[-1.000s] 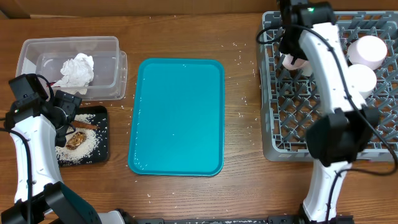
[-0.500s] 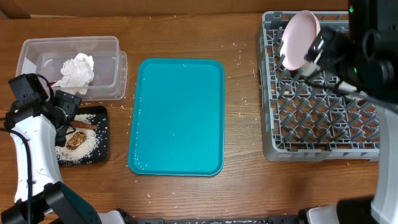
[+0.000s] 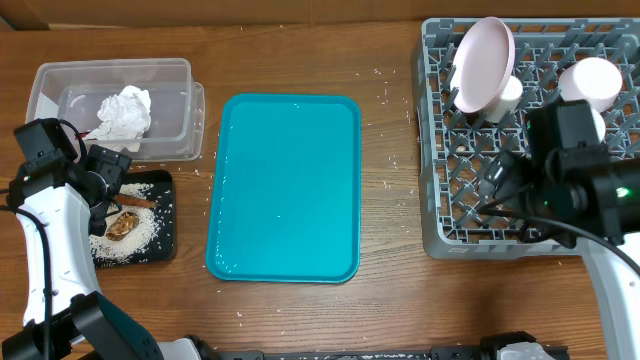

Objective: Sort waste into correct bins and load items into the dishwasher
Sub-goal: 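Release the plate and pull the right gripper back out of the rack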

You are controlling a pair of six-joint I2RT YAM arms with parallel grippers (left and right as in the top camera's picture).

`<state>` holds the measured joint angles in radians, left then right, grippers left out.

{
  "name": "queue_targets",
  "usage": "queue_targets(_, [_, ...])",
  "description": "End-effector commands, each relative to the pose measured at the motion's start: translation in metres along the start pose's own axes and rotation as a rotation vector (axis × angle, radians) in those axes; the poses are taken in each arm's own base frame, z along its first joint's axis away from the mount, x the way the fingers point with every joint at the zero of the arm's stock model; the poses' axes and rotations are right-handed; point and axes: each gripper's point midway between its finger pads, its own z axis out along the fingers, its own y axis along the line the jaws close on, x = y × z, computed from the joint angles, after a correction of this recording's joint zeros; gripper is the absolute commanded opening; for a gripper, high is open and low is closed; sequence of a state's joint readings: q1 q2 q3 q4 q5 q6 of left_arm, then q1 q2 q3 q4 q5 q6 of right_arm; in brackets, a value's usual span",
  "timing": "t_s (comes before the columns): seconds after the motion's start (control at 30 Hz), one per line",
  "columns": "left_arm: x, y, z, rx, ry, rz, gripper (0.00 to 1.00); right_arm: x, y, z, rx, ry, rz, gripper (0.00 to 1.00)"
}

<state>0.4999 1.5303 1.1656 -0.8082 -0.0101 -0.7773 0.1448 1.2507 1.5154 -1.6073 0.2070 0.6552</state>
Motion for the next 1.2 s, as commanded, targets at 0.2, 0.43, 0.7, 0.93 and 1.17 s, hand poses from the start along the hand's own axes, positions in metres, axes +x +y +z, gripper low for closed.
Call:
queue_targets(0.2, [-0.004,-0.002,-0.002,0.008,-0.006,0.018,1.0,0.005,0.002,0.019,0.04,0.055,0.011,1.0])
queue_targets(0.43, [-0.004,-0.002,-0.002,0.008,-0.006,0.018,1.0,0.007,0.001,0.021,0.053,0.07,0.007,1.0])
queue_targets(0.7, [-0.004,-0.002,-0.002,0.008,-0.006,0.018,1.0,0.003,0.005,0.023,0.041,0.054,0.009,1.0])
queue_targets(0.93, [-0.004,-0.002,-0.002,0.008,-0.006,0.018,1.0,-0.017,0.037,0.043,-0.123,-0.071,-0.031,1.0])
queue_targets(1.17, [-0.004,-0.002,-0.002,0.008,-0.006,0.018,1.0,-0.025,0.082,0.038,-0.421,-0.253,-0.244,1.0])
